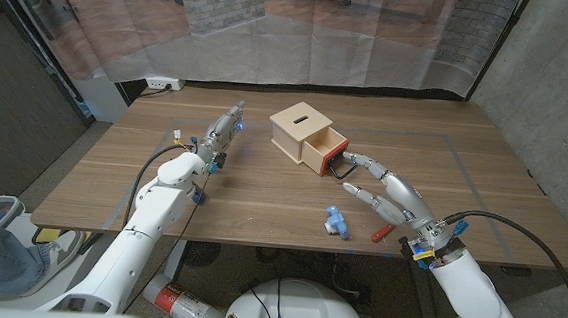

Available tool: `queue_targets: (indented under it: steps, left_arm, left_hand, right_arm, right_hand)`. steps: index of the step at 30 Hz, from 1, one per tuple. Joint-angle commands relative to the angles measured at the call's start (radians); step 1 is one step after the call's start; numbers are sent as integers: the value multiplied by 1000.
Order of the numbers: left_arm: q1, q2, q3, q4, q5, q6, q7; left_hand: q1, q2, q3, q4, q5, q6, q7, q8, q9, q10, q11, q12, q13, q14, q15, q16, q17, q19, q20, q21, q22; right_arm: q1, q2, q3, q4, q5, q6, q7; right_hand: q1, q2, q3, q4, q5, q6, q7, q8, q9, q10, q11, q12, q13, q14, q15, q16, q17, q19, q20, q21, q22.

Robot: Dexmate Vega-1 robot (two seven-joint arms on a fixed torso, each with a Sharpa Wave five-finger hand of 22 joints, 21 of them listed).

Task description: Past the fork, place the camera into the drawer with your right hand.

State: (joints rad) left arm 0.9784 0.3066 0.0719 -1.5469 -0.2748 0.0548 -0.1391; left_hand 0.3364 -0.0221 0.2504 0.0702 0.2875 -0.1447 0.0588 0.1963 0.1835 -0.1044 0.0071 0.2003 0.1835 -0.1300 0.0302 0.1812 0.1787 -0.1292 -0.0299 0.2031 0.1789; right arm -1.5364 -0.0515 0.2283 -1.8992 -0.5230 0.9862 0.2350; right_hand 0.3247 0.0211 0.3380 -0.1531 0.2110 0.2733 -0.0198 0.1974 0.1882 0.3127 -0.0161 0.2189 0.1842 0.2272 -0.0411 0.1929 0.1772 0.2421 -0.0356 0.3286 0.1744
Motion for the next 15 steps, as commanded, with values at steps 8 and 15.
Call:
queue_targets:
  steps: [8, 15]
  left_arm:
    - [7, 0, -5, -2, -2, -11, 0]
    - [5, -1, -2, -1, -2, -13, -1]
  left_hand:
    - [1, 8, -3, 0, -5, 1, 1, -1, 3, 1, 4, 1, 3, -1, 3, 5, 3, -8, -8, -1, 3]
    - [1, 9, -4, 0, -5, 1, 1, -1, 3, 1, 3, 1, 3, 0, 3, 5, 3, -8, -8, -1, 3]
  right_arm:
    - [-31, 23, 24, -54, -212, 24, -117]
    - [-46, 22, 30, -90, -305, 11, -169]
  right_hand:
    - [16, -4, 7, 0, 8, 7, -9, 3, 4, -1, -7, -2, 1, 11, -18, -4, 2, 10, -44, -9, 2]
    - [18, -4, 8, 0, 8, 7, -12, 3, 4, 0, -7, -2, 1, 11, -18, -5, 2, 9, -43, -13, 2]
